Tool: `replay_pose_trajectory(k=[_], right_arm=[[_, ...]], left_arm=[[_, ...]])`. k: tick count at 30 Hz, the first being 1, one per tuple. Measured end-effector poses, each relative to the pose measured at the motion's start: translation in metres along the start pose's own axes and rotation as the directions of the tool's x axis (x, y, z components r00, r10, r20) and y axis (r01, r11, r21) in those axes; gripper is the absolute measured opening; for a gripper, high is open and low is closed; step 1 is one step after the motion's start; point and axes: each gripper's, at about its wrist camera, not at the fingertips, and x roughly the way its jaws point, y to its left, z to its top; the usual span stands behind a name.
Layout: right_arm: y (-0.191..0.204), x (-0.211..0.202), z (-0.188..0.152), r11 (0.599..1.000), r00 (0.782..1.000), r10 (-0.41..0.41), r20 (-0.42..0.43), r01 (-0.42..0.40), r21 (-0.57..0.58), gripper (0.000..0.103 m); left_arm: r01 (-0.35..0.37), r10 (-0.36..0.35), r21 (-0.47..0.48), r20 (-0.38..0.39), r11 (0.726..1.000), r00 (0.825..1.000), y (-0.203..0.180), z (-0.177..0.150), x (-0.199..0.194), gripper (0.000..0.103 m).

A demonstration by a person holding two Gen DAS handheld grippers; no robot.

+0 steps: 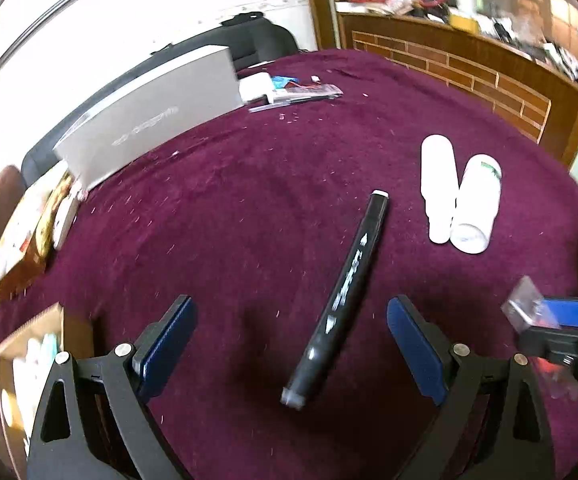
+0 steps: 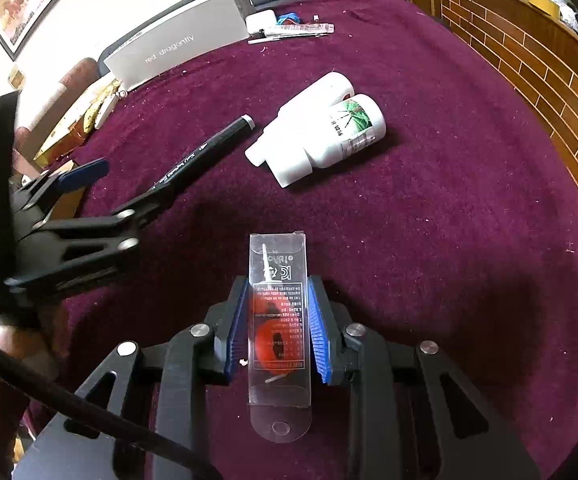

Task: Organize objects
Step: 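Grasp the clear pill case with the right tool while the left tool grasps the black marker, then carry the marker and pill case into the tray and open both tools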

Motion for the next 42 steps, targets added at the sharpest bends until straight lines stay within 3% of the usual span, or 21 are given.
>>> replay_pose_trajectory(k=[2, 5, 8, 10, 12, 13, 14, 17, 21, 28, 34, 38, 42], right_arm=[[-0.003, 0.0, 0.0, 1.0, 1.0, 0.019, 0.003, -0.019, 0.012, 0.025], [-0.006, 0.0, 0.0, 0.999, 0.999, 0.034, 0.006, -0.035, 0.023, 0.025], [-0.004, 0.0, -0.001, 0.999, 1.0, 0.026, 0.011, -0.027, 0.022, 0.025], [-0.002, 0.0, -0.001, 1.0, 1.0, 0.017, 0.015, -0.017, 0.022, 0.025], [-0.001, 0.0, -0.002, 1.0, 1.0, 0.01, 0.019, -0.011, 0.025, 0.026], [-0.001, -0.001, -0.003, 1.0, 1.0, 0.006, 0.02, -0.007, 0.026, 0.026], [0.0, -0.001, -0.003, 1.0, 1.0, 0.001, 0.02, -0.002, 0.026, 0.026], [0.003, -0.001, -0.003, 1.0, 0.999, -0.02, 0.026, 0.019, 0.019, 0.026], [0.008, -0.003, -0.006, 0.999, 0.999, -0.036, 0.032, 0.036, 0.003, 0.026], [0.022, -0.012, -0.019, 1.0, 0.999, 0.017, 0.028, -0.017, -0.005, 0.026], [0.051, -0.037, -0.03, 0.997, 0.996, 0.055, 0.075, -0.05, -0.062, 0.026], [0.079, -0.053, -0.03, 0.99, 0.991, 0.098, 0.09, -0.088, -0.109, 0.026], [0.114, -0.063, -0.029, 0.978, 0.985, 0.147, 0.088, -0.131, -0.165, 0.026]], left_arm=[[-0.013, 0.014, 0.056, -0.016, 0.998, 1.0, -0.01, 0.001, 0.009, 0.093], [-0.064, 0.059, 0.139, 0.036, 0.988, 0.998, -0.027, 0.004, 0.007, 0.093], [-0.07, 0.066, 0.128, 0.035, 0.989, 0.997, -0.028, 0.004, 0.006, 0.092], [-0.007, 0.006, 0.074, 0.016, 0.997, 1.0, -0.023, 0.002, 0.005, 0.072], [0.098, -0.097, 0.029, -0.006, 0.995, 0.995, -0.021, -0.001, 0.0, 0.025], [0.079, -0.079, 0.033, -0.008, 0.996, 0.997, -0.024, -0.002, -0.004, 0.015], [0.055, -0.055, 0.048, -0.011, 0.997, 0.998, -0.03, -0.004, -0.007, 0.011], [0.057, -0.057, 0.033, -0.003, 0.998, 0.998, -0.037, -0.014, -0.019, 0.011], [0.111, -0.11, -0.035, 0.03, 0.993, 0.994, -0.029, -0.028, -0.043, 0.011], [0.199, -0.188, -0.113, 0.098, 0.974, 0.977, -0.01, -0.046, -0.092, 0.011], [0.254, -0.226, -0.165, 0.168, 0.953, 0.959, 0.009, -0.071, -0.137, 0.012], [0.259, -0.209, -0.227, 0.22, 0.939, 0.953, 0.038, -0.089, -0.166, 0.012], [0.218, -0.146, -0.299, 0.246, 0.929, 0.958, 0.081, -0.106, -0.186, 0.012]])
